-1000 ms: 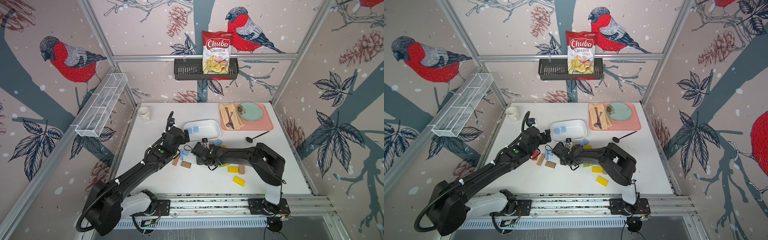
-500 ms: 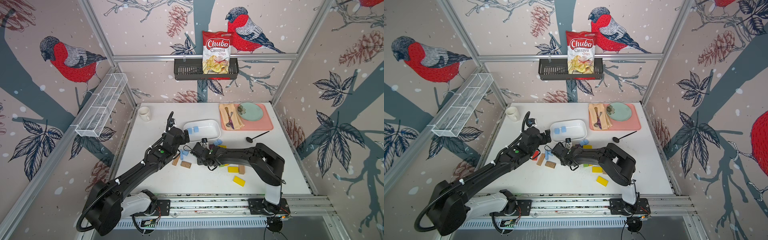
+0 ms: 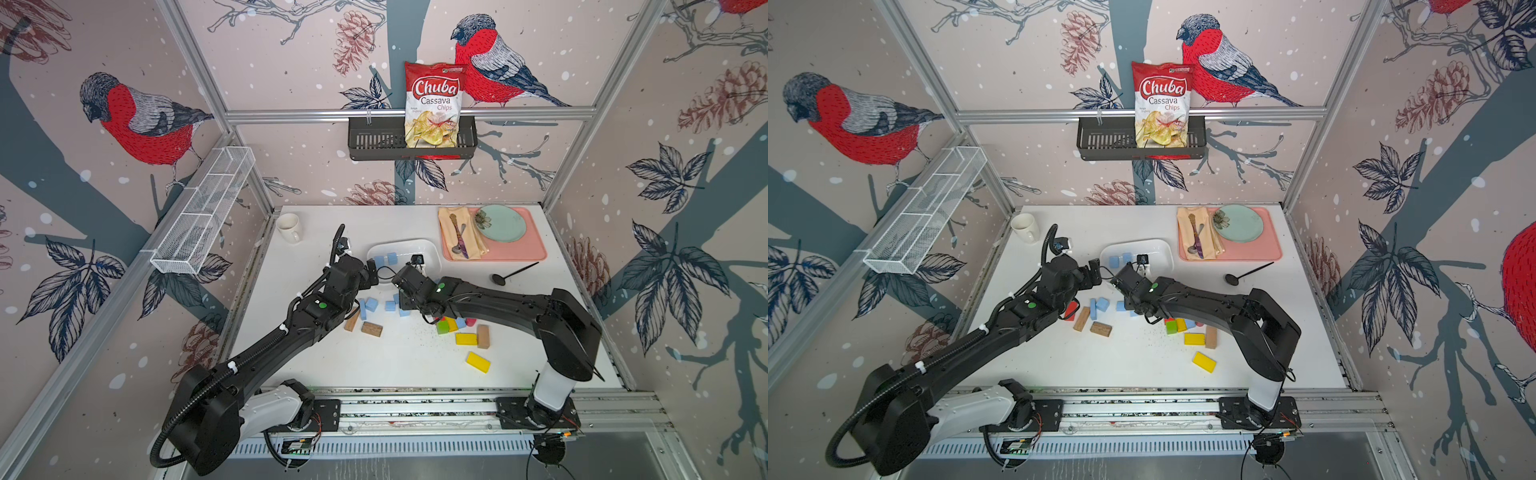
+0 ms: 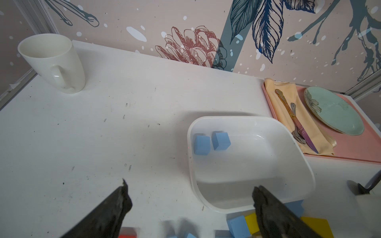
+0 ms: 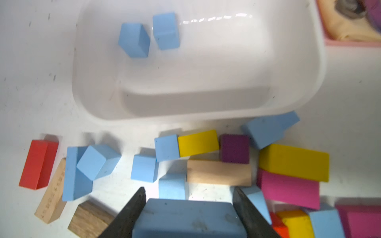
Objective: Pick out the blue building blocks
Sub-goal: Pick up the building block from the center of the board, then place the building block in the storage box.
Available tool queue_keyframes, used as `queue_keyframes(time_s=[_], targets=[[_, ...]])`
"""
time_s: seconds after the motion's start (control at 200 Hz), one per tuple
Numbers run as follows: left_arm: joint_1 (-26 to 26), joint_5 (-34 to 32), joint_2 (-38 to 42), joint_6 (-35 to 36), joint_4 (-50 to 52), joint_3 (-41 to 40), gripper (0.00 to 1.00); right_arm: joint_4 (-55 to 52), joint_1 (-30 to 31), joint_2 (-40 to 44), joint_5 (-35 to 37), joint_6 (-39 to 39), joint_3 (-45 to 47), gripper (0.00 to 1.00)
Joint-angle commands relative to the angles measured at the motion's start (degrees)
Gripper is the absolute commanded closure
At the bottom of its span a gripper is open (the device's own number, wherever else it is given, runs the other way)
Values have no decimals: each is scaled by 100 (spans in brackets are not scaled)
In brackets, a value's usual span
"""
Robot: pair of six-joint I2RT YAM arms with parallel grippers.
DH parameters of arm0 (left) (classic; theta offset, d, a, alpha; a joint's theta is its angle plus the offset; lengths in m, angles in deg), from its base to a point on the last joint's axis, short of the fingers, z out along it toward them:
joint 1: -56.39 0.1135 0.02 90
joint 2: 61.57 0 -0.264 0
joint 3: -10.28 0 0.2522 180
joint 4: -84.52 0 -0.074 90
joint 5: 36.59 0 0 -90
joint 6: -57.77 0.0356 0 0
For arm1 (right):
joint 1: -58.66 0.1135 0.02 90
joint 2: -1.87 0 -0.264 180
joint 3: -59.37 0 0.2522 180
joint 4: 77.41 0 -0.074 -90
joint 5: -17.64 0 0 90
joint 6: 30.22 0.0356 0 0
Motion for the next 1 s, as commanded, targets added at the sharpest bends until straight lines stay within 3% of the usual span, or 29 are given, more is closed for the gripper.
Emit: queue_keyframes(time_s=[0.0, 0.38, 0.685, 0.991], targets=[[8, -133, 99, -72, -303, -59, 4, 112, -243, 20, 85, -533, -242, 47], [8, -297, 338, -98, -305, -288, 4, 252, -935, -1132, -591, -1268, -1699, 47], [15, -329, 563, -67, -601, -574, 4, -40, -978, -2432, -992, -1409, -3002, 47], [8, -289, 604, -98, -762, -775, 4, -206, -976, -3264, -1263, -1403, -3706, 47]])
